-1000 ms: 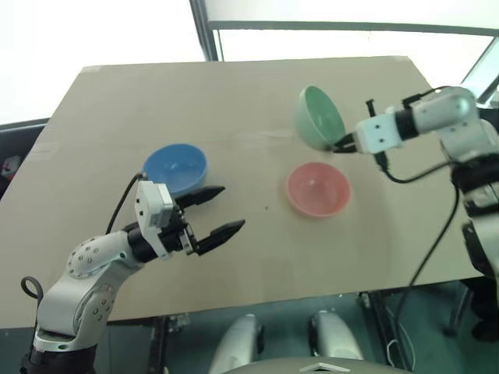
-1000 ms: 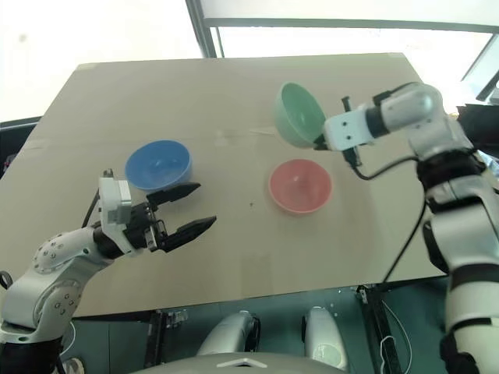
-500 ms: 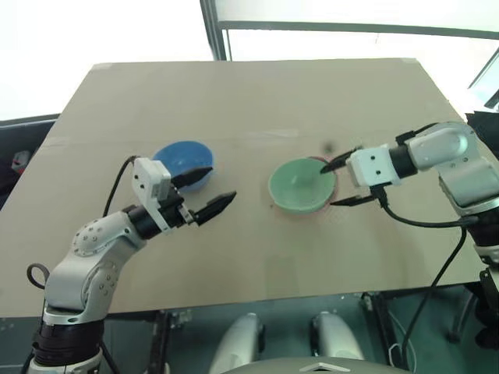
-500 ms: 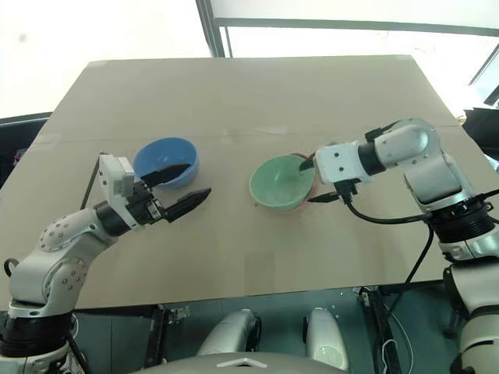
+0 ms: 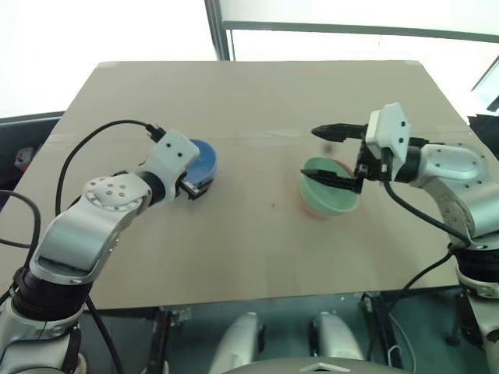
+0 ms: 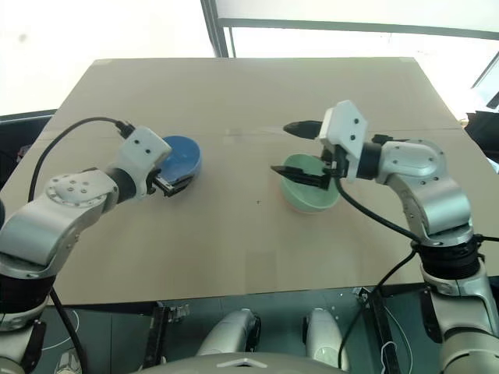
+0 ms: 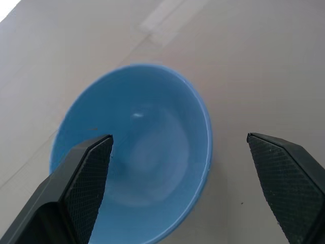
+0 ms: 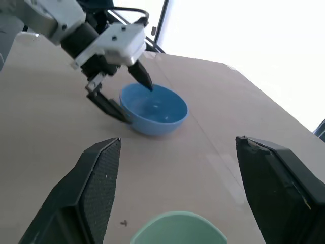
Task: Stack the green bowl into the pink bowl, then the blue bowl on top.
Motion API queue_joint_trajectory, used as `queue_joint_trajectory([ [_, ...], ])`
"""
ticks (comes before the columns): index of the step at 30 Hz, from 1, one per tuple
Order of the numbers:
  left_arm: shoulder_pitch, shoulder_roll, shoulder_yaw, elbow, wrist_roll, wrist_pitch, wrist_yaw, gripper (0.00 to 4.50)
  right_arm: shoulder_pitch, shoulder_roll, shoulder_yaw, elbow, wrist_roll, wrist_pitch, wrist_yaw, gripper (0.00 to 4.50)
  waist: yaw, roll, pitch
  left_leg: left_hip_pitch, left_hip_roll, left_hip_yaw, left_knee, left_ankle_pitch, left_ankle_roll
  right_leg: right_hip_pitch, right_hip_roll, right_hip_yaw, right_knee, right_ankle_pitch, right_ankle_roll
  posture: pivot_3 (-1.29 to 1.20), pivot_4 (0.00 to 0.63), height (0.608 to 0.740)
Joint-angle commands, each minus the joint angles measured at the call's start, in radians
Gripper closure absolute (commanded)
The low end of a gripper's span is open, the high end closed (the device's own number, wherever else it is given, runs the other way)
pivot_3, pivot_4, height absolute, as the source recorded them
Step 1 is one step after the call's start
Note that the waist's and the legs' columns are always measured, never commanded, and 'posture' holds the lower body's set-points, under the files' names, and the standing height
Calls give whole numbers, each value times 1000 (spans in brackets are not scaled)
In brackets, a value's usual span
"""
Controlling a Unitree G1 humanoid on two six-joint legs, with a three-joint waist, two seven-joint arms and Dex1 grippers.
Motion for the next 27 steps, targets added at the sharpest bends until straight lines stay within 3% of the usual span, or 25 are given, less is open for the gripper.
queue_joint_trajectory([
  [1,-39,16,-46,22,61,45,-21,0,-12,10,-14,-34,23,14,-38,716,0,0,0,-1,0,0,0,0,0,-1,0,0,0,0,0,0,150,740],
  [3,-53,11,-64,39,80,61,-31,0,-14,13,-7,-35,22,19,-47,716,2,0,0,-1,0,-2,-1,0,0,-1,0,-1,0,0,0,0,150,740],
  [6,-74,-5,-84,74,111,46,-42,662,-19,16,5,-31,16,20,-57,627,2,0,0,-2,-1,-3,-1,0,0,-1,0,-3,0,0,0,0,150,740],
  [7,-78,-11,-84,79,118,43,-45,1236,-20,16,7,-31,15,20,-60,627,1,0,0,-2,-1,-3,-1,0,0,-1,0,-3,0,0,0,0,150,740],
  [9,-83,-23,-83,89,127,43,-55,1839,-22,17,12,-30,16,23,-64,627,1,-1,0,-2,-1,-2,-1,0,0,-1,0,-3,0,0,0,0,150,740],
  [11,-82,-25,-89,98,139,38,-69,2878,-22,14,16,-31,16,25,-66,627,1,-1,0,-2,0,-2,0,0,0,-1,0,-3,0,0,0,0,150,740],
  [15,-82,-40,-83,101,148,-3,-93,4445,-14,-4,11,-39,15,30,-63,627,1,-1,0,-2,0,-2,0,0,0,-1,0,-3,0,0,0,0,150,740],
  [18,-96,-78,-51,77,114,-59,-139,4445,0,-19,-8,-47,22,38,-65,627,4,-1,0,-2,0,-2,0,0,0,-1,0,-3,0,0,0,0,150,740],
  [21,-144,-82,-78,47,85,-234,-287,4445,37,-54,-55,-65,31,50,-81,627,6,-2,1,-3,-1,-4,1,0,0,-1,-1,-4,0,0,0,0,150,740],
  [27,-280,-195,-79,119,36,-533,-483,4445,214,-144,-267,-149,28,88,-183,627,14,-2,1,-4,-3,-6,1,0,0,0,-4,-7,0,0,0,0,150,740],
])
